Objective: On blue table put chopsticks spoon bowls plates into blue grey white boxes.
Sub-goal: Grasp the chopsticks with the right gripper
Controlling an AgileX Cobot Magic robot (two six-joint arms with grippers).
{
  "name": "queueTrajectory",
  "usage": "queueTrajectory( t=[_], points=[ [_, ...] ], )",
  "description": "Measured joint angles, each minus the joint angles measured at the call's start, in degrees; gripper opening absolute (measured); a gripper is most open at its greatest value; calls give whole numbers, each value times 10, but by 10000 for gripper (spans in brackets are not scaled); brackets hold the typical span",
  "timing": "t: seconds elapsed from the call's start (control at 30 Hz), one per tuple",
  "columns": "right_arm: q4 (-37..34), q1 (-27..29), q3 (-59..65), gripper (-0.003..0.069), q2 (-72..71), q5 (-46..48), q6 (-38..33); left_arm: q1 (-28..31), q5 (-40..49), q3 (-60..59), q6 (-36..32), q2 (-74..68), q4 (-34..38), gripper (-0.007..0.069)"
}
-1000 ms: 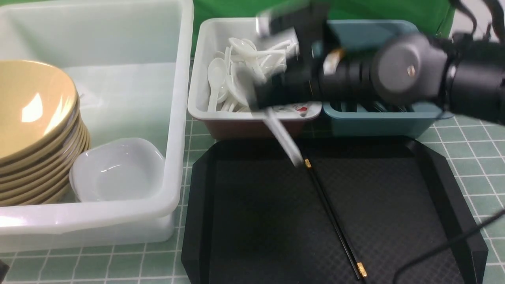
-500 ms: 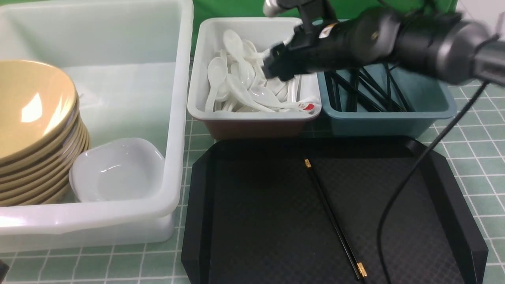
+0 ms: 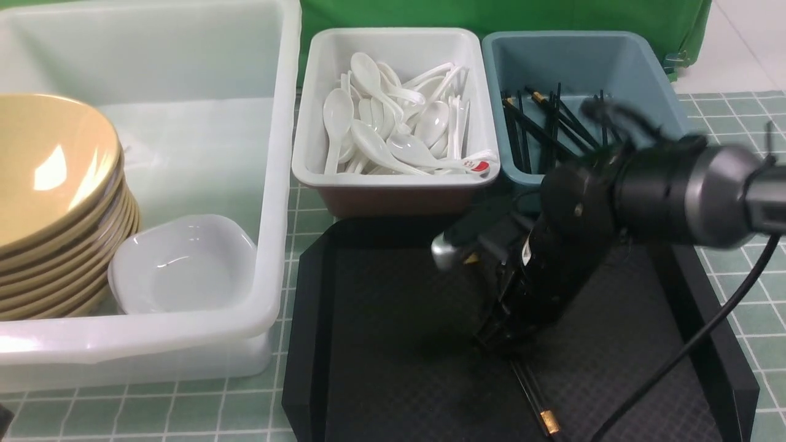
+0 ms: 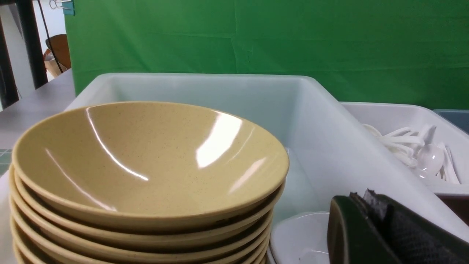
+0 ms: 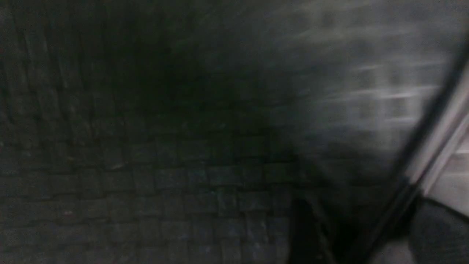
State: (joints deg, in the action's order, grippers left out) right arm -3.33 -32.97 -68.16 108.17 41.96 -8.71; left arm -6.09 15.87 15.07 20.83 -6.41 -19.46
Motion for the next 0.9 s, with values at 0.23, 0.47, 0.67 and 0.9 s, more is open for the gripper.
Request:
queueTrajectory(
  t=[0.23, 0.47, 0.67, 0.9],
  points=[
    [23, -3, -6, 127, 17, -3, 5, 0, 0, 0, 0, 0, 0, 4],
    [20, -16, 10, 115, -24, -19, -1, 0, -3, 0, 0, 0, 0, 4],
    [30, -16, 15, 40, -206, -87, -1, 0, -3, -1, 0, 0, 0, 4],
    [43, 35, 15, 41, -289, -187, -1, 0, -3, -1, 0, 0, 0, 4]
  ],
)
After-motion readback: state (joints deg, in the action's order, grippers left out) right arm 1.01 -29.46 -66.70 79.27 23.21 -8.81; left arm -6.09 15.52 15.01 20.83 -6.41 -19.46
